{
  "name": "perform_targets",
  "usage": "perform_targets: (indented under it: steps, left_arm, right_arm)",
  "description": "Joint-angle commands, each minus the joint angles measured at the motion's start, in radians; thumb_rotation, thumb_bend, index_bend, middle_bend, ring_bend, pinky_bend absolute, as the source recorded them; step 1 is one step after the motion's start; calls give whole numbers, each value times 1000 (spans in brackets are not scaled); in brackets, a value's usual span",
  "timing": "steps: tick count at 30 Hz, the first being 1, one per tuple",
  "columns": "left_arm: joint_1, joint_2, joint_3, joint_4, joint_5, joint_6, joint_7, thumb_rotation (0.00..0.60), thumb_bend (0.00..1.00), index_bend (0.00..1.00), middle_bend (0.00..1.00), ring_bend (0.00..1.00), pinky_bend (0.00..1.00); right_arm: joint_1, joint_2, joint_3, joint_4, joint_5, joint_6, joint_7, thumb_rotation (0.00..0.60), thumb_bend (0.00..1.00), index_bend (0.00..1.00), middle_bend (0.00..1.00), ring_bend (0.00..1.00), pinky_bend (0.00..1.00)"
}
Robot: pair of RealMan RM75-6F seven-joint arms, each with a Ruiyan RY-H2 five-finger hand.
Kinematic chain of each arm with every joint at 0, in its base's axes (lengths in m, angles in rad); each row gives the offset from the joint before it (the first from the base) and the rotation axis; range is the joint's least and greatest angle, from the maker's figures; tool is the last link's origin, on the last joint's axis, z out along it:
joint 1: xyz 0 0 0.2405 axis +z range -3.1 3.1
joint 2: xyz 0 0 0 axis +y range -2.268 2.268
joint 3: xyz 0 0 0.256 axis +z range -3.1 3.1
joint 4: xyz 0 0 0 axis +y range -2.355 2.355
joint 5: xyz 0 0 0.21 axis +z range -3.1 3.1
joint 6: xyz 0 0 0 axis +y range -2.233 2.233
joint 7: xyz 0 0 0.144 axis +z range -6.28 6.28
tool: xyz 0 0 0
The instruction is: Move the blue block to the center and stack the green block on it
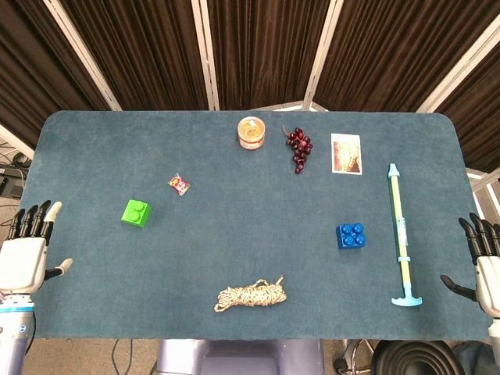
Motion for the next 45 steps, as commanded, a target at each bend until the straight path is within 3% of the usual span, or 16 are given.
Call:
perform_targets:
  steps: [1, 6, 12, 18, 26, 35, 45]
  left_arm:
    - [2, 4, -3, 2, 3, -8, -5, 600, 0, 0, 0, 0, 0]
    - [2, 12, -8, 9, 12, -22, -12, 600, 0, 0, 0, 0, 0]
    - [6, 30, -20, 6, 29, -25, -17, 600, 0, 0, 0, 0, 0]
    - [12, 40, -34, 9, 24, -30, -3, 600, 0, 0, 0, 0, 0]
    - [15, 43, -54, 12, 7, -39, -8, 600, 0, 0, 0, 0, 0]
    - [3, 37, -81, 35, -35, -75, -2, 600, 0, 0, 0, 0, 0]
    - [-3, 38, -94, 46, -57, -105, -9, 600, 0, 0, 0, 0, 0]
  right_arm:
    - [0, 0, -1, -1, -2, -1, -1, 600, 0, 0, 0, 0, 0]
    - [2, -3, -8, 4, -10, -5, -6, 600, 0, 0, 0, 0, 0]
    - [63, -36, -31, 35, -57, -101, -30, 600, 0, 0, 0, 0, 0]
    - [257, -57, -23, 16, -48, -416, 20, 600, 0, 0, 0, 0, 0]
    - [416, -156, 53, 67, 70, -616, -74, 600, 0, 15, 150, 1, 31]
    - [513, -269, 77, 140, 195, -718, -238, 600, 15, 65, 231, 61, 163]
    - [535, -303, 57, 176, 295, -744, -344, 600, 78, 107, 266, 112, 345]
